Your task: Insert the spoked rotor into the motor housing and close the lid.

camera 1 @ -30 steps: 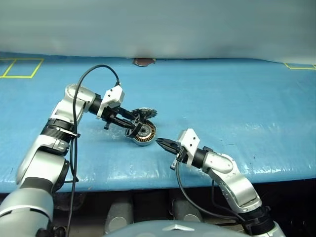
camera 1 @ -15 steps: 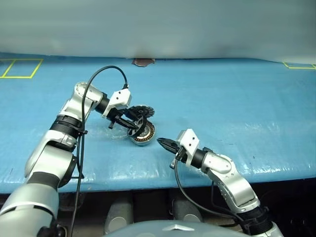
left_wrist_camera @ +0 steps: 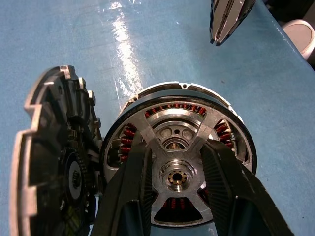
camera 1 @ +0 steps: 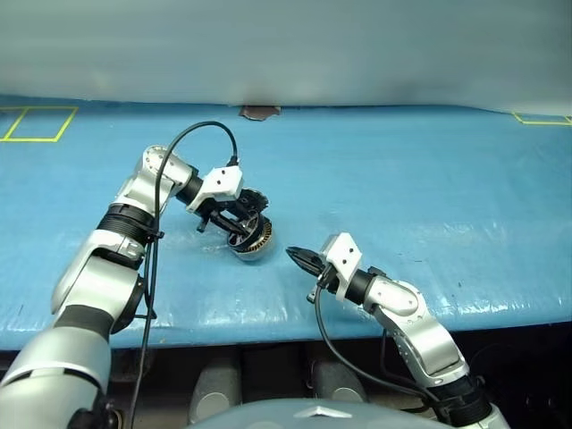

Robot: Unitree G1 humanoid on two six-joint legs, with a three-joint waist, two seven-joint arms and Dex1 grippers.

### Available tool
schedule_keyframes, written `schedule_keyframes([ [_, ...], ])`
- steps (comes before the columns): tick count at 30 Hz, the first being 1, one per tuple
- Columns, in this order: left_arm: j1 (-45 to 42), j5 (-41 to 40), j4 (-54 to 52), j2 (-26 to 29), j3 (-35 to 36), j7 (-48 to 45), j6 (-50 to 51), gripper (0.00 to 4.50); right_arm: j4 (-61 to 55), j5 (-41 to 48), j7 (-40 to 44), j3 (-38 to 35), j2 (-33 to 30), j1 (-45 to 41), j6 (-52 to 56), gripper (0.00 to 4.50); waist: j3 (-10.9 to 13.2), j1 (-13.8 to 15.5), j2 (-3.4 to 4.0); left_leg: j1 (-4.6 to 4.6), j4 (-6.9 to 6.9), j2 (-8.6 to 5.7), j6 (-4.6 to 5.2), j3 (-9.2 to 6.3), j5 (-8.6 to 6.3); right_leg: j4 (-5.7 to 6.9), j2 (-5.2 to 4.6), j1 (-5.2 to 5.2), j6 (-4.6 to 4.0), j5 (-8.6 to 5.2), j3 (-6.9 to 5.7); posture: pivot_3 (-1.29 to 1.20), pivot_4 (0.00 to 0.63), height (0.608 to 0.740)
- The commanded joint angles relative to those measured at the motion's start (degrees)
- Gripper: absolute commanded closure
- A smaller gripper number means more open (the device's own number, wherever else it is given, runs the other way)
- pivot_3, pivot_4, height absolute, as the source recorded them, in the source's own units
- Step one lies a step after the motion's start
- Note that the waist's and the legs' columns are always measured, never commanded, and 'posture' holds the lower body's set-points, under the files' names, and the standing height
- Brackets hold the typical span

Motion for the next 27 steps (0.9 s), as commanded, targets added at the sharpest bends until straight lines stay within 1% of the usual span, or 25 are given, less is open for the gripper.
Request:
schedule_keyframes([
  [1,-1.7,0.1,0.8,0.0,-0.3,-0.1,0.2,3.17,-1.0,0.1,-0.4,-0.8,0.4,-0.2,-1.6,4.50,0.0,0.0,0.00,0.00,0.00,0.00,0.00,0.00,0.00,0.00,0.00,0.00,0.00,0.00,0.00,0.00,0.150,0.740],
  [10,-2.0,1.7,1.5,-0.4,0.8,1.7,-3.4,3.17,-1.0,0.1,-0.6,-0.8,0.4,-0.5,-1.8,4.50,0.0,0.0,0.00,0.01,0.00,0.00,0.00,0.00,0.00,0.00,0.00,0.01,0.00,0.00,0.00,0.00,0.150,0.740],
  [18,-3.0,-0.1,0.8,-1.4,2.1,1.1,-1.9,3.17,-1.0,0.1,-0.7,-0.7,0.7,-1.1,-2.1,4.50,0.0,0.1,-0.01,0.00,0.02,-0.01,0.00,-0.01,0.00,0.00,0.00,0.02,0.01,0.00,0.00,0.00,0.150,0.740],
  [27,-3.6,1.3,1.0,-0.8,1.8,0.8,-2.0,3.17,-0.5,-0.4,-1.4,-0.9,0.9,-1.3,-3.1,4.50,0.0,0.0,0.00,0.00,0.01,-0.01,0.00,-0.03,0.00,0.00,0.01,0.02,0.01,0.00,0.00,0.00,0.150,0.740],
])
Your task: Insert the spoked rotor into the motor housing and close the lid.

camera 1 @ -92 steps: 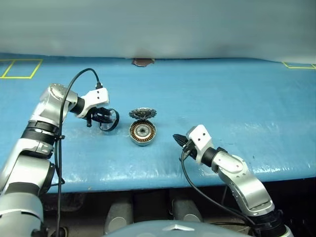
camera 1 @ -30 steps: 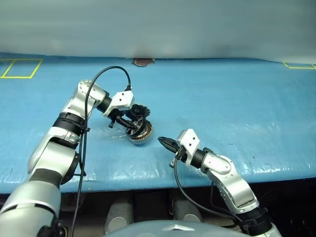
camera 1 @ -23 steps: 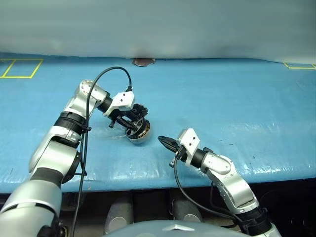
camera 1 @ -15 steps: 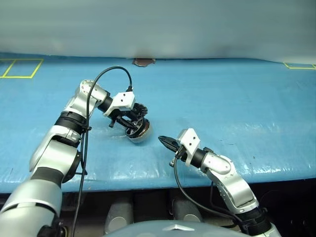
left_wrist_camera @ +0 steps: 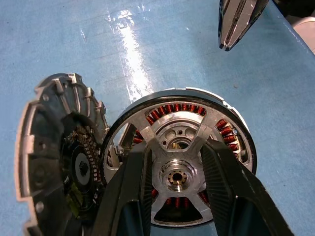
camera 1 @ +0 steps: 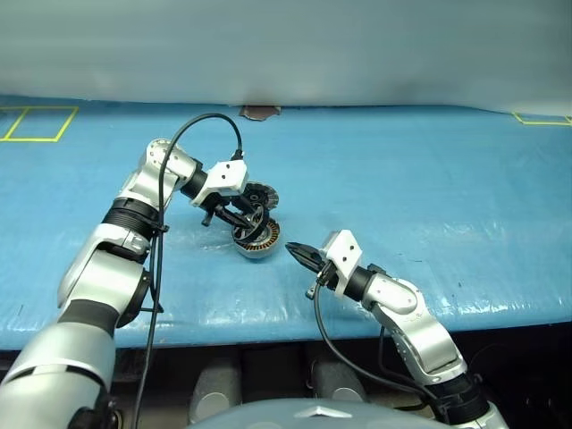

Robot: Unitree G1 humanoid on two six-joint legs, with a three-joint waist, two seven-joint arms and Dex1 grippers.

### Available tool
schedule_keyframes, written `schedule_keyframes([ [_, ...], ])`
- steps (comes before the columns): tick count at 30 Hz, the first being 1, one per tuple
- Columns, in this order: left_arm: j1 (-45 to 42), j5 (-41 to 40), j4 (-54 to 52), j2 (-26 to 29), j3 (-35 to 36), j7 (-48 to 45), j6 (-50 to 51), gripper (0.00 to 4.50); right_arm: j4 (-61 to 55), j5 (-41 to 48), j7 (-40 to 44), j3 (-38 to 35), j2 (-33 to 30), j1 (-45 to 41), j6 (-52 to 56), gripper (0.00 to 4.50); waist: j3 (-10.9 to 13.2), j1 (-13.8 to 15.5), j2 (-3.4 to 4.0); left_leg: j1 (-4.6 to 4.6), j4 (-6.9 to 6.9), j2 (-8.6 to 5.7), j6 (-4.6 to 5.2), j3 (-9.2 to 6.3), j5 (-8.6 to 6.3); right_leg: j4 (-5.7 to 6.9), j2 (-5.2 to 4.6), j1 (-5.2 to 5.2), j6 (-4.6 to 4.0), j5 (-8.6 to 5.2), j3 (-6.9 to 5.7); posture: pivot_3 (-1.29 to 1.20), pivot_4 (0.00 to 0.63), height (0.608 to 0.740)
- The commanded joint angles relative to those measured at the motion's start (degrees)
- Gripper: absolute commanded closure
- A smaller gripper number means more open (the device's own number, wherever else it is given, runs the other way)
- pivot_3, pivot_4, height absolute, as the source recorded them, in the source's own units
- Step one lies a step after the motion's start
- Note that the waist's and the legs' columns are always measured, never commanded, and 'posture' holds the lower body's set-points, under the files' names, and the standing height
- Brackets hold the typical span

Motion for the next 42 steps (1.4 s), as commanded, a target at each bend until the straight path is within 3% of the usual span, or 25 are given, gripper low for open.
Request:
schedule_keyframes([
  [1,-1.7,0.8,-0.4,0.6,0.6,-0.3,0.0,3.17,-0.8,-0.1,-0.4,-0.8,0.5,-0.7,-1.7,4.50,0.0,0.0,0.00,0.00,0.00,0.00,0.00,0.00,0.00,0.00,0.00,0.00,0.00,0.00,0.00,0.00,0.150,0.740],
  [31,-2.7,0.4,-0.1,1.1,-0.5,-1.1,1.5,3.17,-0.2,-1.4,-1.3,-1.0,1.4,-1.0,-2.3,4.50,0.0,0.0,0.00,0.00,-0.01,0.00,0.00,0.00,0.00,0.00,0.00,-0.01,0.00,0.00,0.00,0.00,0.150,0.740],
  [37,-2.7,1.8,-0.4,1.1,0.3,-0.5,1.2,1.36,0.2,-1.6,-1.3,-1.0,1.6,-1.3,-2.5,4.50,0.0,0.0,0.00,-0.01,-0.01,0.00,0.00,0.00,0.00,0.00,0.00,-0.01,0.00,0.00,0.00,0.00,0.150,0.740],
  [42,-2.8,1.1,-0.6,1.2,0.9,-1.1,1.8,1.36,0.3,-1.8,-1.3,-1.0,1.7,-1.2,-2.7,4.50,0.0,0.0,0.00,-0.01,-0.01,0.00,0.00,0.00,0.00,0.00,0.00,-0.01,0.00,0.00,0.00,0.00,0.150,0.740],
])
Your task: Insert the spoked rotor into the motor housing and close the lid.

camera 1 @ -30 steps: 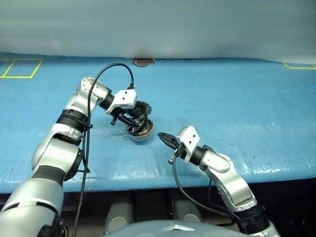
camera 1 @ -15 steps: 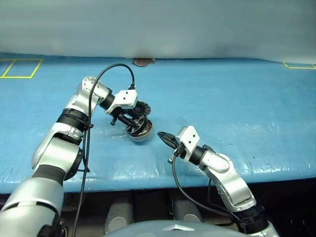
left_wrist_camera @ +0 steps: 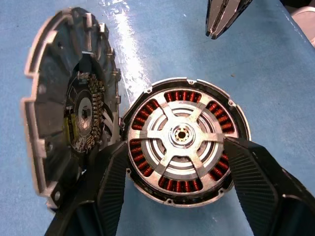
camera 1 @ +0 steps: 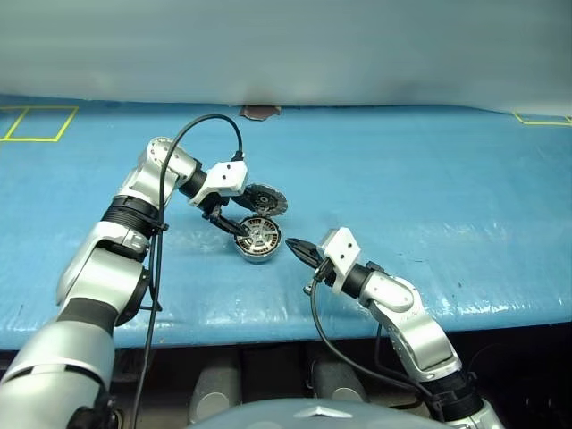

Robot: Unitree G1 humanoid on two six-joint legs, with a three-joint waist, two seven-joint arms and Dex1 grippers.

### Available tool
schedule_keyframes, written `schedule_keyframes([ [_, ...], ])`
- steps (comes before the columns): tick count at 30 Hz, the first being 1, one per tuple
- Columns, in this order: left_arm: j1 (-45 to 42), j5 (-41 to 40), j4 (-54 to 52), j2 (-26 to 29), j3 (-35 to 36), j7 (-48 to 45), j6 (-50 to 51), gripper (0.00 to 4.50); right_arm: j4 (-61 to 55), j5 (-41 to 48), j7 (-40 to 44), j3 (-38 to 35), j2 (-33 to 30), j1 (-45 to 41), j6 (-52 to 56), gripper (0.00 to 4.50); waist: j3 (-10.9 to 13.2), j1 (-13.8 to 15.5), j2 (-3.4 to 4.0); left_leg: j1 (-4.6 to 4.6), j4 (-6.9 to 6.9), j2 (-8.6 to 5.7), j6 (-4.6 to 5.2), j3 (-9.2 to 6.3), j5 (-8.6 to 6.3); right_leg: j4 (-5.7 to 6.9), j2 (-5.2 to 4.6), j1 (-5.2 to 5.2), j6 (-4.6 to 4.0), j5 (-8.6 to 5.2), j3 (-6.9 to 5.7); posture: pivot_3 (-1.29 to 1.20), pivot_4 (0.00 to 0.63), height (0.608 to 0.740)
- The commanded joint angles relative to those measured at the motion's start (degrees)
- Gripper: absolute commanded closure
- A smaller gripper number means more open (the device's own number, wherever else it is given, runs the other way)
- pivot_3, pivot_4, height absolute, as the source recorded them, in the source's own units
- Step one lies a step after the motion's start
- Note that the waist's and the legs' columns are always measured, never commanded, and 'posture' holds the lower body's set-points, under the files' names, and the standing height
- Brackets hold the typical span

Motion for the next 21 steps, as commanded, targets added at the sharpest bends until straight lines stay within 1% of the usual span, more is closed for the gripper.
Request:
schedule_keyframes([
  [1,-2.1,-1.2,-0.9,0.8,1.9,-0.1,0.7,1.36,-1.1,0.2,-0.2,-0.8,0.2,-0.5,-1.4,4.50,0.0,0.0,0.00,0.00,0.00,0.00,0.00,0.00,0.00,0.00,0.00,0.00,0.00,0.00,0.00,0.00,0.150,0.740],
  [8,-1.5,-3.5,-2.6,1.6,4.7,-0.1,3.1,1.36,-0.6,0.5,0.0,-1.1,0.3,-0.8,-1.3,4.50,0.0,0.0,0.00,0.00,0.00,0.00,0.00,0.00,0.00,0.00,0.00,0.00,0.00,0.00,0.00,0.00,0.150,0.740],
  [12,0.6,-4.9,-5.0,2.8,5.4,-0.2,4.5,1.36,-0.1,0.6,0.3,-1.1,0.4,-1.0,-1.2,4.50,0.0,-0.1,0.00,0.00,-0.01,0.00,0.00,-0.01,0.00,0.00,0.00,0.00,0.00,0.00,0.00,0.00,0.150,0.740],
  [16,4.2,-8.5,-10.4,4.0,8.8,1.2,8.5,1.36,-0.5,0.3,-0.1,-0.9,0.6,-1.8,-0.8,4.50,0.0,-0.1,0.01,0.00,-0.02,0.01,0.00,-0.01,0.00,0.00,0.00,0.00,0.00,0.00,0.00,0.00,0.150,0.740],
  [21,12.9,-11.4,-19.2,6.2,13.4,6.9,10.7,1.36,0.9,-0.9,-2.6,0.2,3.2,-4.5,1.5,4.50,0.0,-0.5,0.03,0.03,-0.02,0.04,0.00,-0.02,0.00,0.02,0.01,-0.01,-0.01,0.00,0.00,0.00,0.150,0.740],
])
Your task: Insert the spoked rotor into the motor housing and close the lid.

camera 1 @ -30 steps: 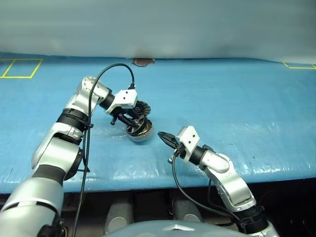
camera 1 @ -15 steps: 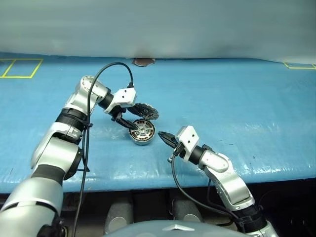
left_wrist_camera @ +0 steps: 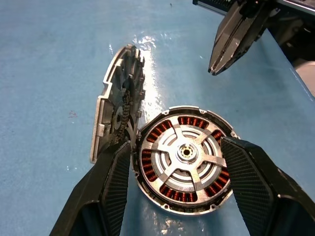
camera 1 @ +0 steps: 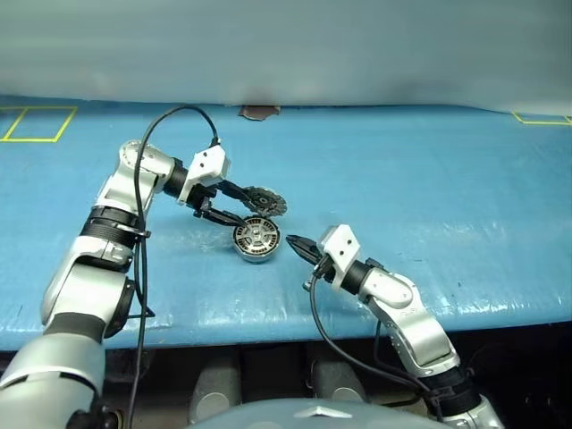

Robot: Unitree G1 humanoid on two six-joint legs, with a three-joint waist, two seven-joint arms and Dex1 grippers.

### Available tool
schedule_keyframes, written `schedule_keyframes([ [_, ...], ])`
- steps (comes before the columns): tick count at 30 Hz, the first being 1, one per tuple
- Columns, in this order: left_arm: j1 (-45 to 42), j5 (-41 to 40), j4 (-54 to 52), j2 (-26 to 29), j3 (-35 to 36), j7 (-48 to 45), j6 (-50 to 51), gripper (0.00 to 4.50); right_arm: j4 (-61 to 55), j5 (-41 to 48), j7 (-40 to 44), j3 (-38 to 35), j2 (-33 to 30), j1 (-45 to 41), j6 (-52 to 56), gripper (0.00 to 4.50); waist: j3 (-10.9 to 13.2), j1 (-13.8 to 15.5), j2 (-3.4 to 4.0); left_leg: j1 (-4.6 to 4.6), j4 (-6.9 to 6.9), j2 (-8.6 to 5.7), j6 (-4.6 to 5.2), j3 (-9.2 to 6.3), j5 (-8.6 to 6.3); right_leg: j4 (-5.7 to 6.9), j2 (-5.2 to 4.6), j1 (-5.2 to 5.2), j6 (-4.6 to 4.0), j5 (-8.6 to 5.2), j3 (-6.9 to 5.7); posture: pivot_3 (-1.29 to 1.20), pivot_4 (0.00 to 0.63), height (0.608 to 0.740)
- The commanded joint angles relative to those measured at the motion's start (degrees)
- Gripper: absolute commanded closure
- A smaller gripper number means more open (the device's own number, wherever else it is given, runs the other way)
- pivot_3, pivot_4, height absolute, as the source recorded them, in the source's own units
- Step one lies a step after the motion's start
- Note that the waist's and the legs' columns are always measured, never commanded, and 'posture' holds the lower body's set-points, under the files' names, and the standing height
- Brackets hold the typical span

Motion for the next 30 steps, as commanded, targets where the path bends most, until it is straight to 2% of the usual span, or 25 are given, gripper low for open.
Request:
schedule_keyframes([
  [1,5.0,-2.0,-7.1,1.7,3.7,4.6,1.0,1.36,0.7,-1.6,-2.4,0.6,1.7,-2.4,1.8,4.50,0.0,-0.1,0.00,0.02,-0.01,0.00,0.00,0.00,0.00,0.00,0.00,0.01,0.00,0.00,0.00,0.00,0.150,0.740],
  [5,12.3,-3.0,-13.1,2.7,5.5,9.4,2.5,1.36,3.8,-5.5,-6.7,0.3,2.6,-5.2,4.9,4.50,0.0,0.0,0.01,0.03,0.00,0.00,0.00,0.01,0.00,0.01,-0.01,0.02,-0.01,0.00,0.00,0.00,0.150,0.740],
  [9,17.6,-4.7,-17.2,3.1,7.4,13.2,4.9,1.36,3.5,-6.1,-7.3,-0.9,1.7,-6.6,7.2,4.50,0.0,0.5,0.01,-0.01,0.00,-0.02,0.00,0.00,0.00,-0.01,-0.03,0.00,-0.01,0.00,0.00,0.00,0.150,0.740],
  [15,21.8,-6.7,-20.7,3.7,9.2,16.1,7.3,1.36,4.4,-6.8,-7.9,-2.9,0.0,-8.9,8.7,4.50,0.0,0.5,0.01,0.04,0.00,-0.02,0.00,0.02,0.00,0.00,-0.04,0.02,-0.01,0.00,-0.01,0.00,0.150,0.740],
  [19,23.1,-7.7,-21.5,3.5,9.9,17.8,8.5,1.36,8.3,-6.0,-8.7,-5.8,0.5,-12.0,4.8,4.50,0.0,0.3,0.01,0.03,0.00,-0.01,0.00,0.04,0.00,-0.01,-0.03,0.01,-0.01,0.00,-0.01,0.00,0.150,0.740],
  [24,24.7,-9.1,-22.3,3.5,11.4,20.3,9.7,1.36,15.3,-3.2,-5.8,-7.5,2.0,-18.7,0.0,4.50,0.0,0.0,0.02,0.06,-0.02,-0.01,0.00,0.05,0.00,-0.01,-0.03,0.02,0.00,0.02,0.00,0.00,0.150,0.740],
  [30,27.2,-10.4,-23.6,3.1,12.8,23.2,10.0,1.36,21.1,-2.3,-1.2,-4.6,5.1,-24.6,-2.2,4.50,0.0,-0.6,0.03,0.06,-0.12,-0.01,0.00,0.04,0.00,-0.02,-0.03,-0.01,-0.01,0.02,-0.01,0.00,0.150,0.740],
])
